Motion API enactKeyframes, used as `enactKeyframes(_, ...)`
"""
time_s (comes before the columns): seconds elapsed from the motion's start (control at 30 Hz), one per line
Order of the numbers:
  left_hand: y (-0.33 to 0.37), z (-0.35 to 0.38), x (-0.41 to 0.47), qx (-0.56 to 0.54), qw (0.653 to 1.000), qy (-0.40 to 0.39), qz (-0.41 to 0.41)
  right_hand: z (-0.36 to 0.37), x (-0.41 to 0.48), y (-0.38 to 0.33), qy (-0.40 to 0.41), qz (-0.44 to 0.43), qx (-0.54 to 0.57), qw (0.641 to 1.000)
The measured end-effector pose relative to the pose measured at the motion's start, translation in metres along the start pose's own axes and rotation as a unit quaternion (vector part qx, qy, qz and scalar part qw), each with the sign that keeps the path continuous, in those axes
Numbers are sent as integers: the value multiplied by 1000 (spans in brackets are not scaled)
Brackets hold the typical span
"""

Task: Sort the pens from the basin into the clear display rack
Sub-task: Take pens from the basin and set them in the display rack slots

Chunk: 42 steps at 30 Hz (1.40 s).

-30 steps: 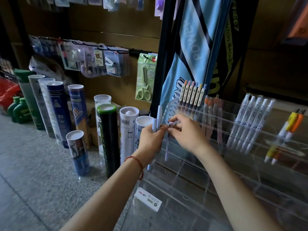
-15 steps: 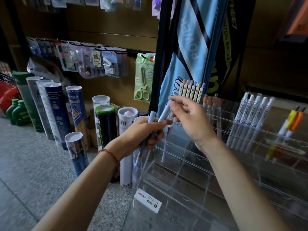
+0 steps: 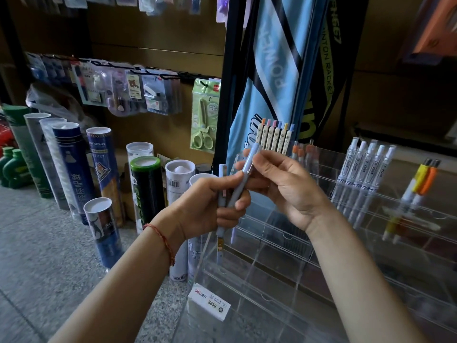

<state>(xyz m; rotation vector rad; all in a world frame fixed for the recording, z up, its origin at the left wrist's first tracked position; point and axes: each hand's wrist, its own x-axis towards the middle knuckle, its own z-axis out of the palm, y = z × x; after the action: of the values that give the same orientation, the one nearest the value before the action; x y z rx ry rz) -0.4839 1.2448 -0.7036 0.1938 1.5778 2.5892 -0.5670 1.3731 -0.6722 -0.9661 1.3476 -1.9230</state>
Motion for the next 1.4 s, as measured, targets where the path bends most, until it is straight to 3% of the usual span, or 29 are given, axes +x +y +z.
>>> enactKeyframes(0.1, 7, 0, 1, 135, 981, 142, 1, -2, -2, -8, 130, -132, -43, 982)
enactKeyframes(0.17, 10, -6, 3, 275, 916, 289, 47, -3, -5, -22, 230, -282, -133, 922)
enactKeyframes(0.23, 9, -15, 8, 367, 844, 379, 94, -4, -5, -29, 245, -379, -257, 855)
enactKeyframes(0.27, 7, -17, 11, 395, 825, 392, 100, -5, -3, -25, 233, -381, -318, 836)
enactKeyframes(0.33, -2, -17, 15, 439, 807, 386, 86, -7, 1, -10, 212, -322, -399, 832)
enactKeyframes(0.43, -14, -17, 18, 449, 804, 379, 93, -11, 6, 15, 188, -233, -400, 866)
enactKeyframes(0.6, -24, -23, 24, 526, 738, 396, 145, -11, 12, 33, 129, -153, -420, 885)
enactKeyframes(0.9, -29, -24, 24, 498, 745, 407, 177, -18, 12, 35, 96, -89, -454, 881)
enactKeyframes(1.03, -29, -23, 23, 493, 750, 405, 175, -13, 11, 41, 57, -22, -612, 788)
enactKeyframes(1.23, -25, -15, 18, 499, 744, 409, 173, -9, 9, 43, 24, 20, -734, 679)
enactKeyframes(1.3, -18, -12, 14, 485, 746, 424, 168, -7, 7, 38, 49, -9, -668, 743)
enactKeyframes(1.33, -13, -9, 11, 460, 768, 418, 152, -6, 6, 34, 76, -51, -610, 787)
enactKeyframes(1.4, -1, 0, 6, 378, 844, 368, 99, 1, 4, 20, 114, -134, -504, 846)
